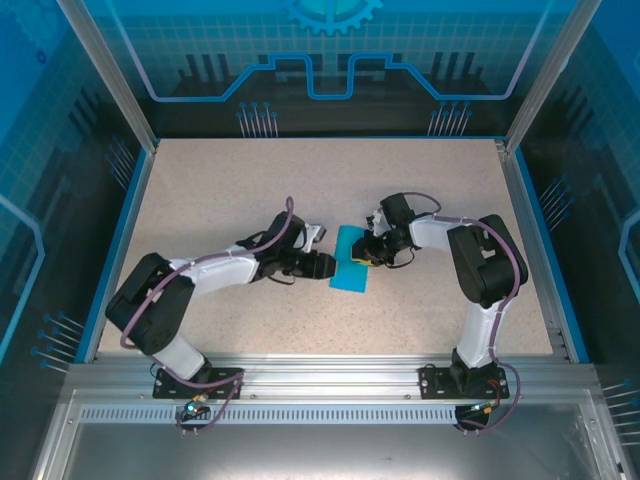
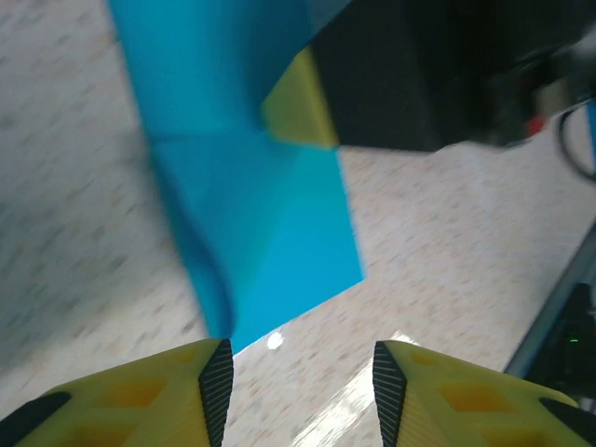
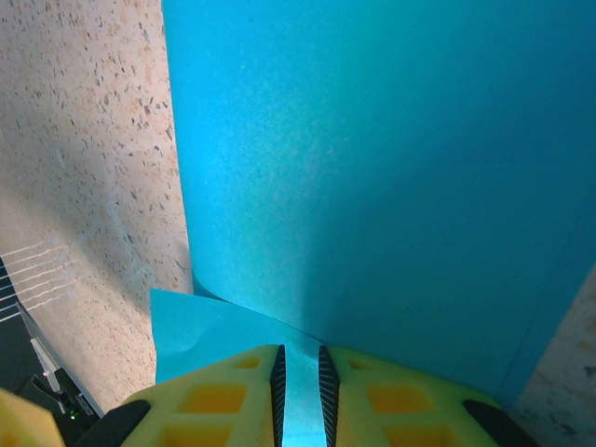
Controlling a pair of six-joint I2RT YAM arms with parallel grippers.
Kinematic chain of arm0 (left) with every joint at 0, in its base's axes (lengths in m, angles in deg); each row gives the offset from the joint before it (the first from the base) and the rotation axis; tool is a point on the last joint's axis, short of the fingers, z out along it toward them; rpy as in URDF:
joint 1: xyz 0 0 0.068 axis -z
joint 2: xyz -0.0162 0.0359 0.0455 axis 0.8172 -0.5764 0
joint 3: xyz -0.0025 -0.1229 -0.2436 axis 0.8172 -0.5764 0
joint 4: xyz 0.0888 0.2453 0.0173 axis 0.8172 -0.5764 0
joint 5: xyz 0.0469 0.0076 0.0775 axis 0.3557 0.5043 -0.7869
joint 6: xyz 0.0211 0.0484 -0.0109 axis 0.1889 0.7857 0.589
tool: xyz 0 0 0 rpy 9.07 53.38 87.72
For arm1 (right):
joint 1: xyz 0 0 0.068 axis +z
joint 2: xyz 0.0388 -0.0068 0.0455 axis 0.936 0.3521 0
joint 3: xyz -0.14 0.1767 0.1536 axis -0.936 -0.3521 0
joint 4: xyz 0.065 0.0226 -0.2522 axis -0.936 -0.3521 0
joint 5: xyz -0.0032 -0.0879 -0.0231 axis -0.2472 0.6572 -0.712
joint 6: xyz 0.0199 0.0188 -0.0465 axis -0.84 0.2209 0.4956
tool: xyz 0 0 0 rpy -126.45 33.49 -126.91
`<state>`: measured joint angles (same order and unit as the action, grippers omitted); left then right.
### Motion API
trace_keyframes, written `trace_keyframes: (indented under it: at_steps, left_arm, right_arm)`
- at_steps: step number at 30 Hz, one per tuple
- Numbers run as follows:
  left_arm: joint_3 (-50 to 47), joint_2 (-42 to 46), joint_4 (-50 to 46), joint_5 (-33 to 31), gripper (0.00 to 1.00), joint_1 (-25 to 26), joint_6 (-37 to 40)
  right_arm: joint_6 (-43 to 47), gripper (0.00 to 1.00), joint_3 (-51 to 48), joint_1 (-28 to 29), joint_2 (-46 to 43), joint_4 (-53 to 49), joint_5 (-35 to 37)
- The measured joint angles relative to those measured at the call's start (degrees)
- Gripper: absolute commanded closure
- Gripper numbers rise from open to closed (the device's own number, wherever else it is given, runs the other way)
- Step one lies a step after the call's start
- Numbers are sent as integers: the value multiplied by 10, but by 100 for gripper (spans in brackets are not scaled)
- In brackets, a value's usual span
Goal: Fold a paper plane with a square sheet of paper (fold left side to right side)
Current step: Fold the triangle a second time at the center of the table.
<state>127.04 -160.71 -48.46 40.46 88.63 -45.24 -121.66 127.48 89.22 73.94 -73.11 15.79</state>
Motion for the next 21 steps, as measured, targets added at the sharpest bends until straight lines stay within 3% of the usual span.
trace_keyframes:
  at_steps: [10,21]
  left_arm:
    - [25,-90,18,49,52,25,0]
    - [43,-123,-3,26,53,29,5]
  right_arm:
    - [0,79,0,0,0,0,0]
    - [9,79,0,0,-2,-4,1]
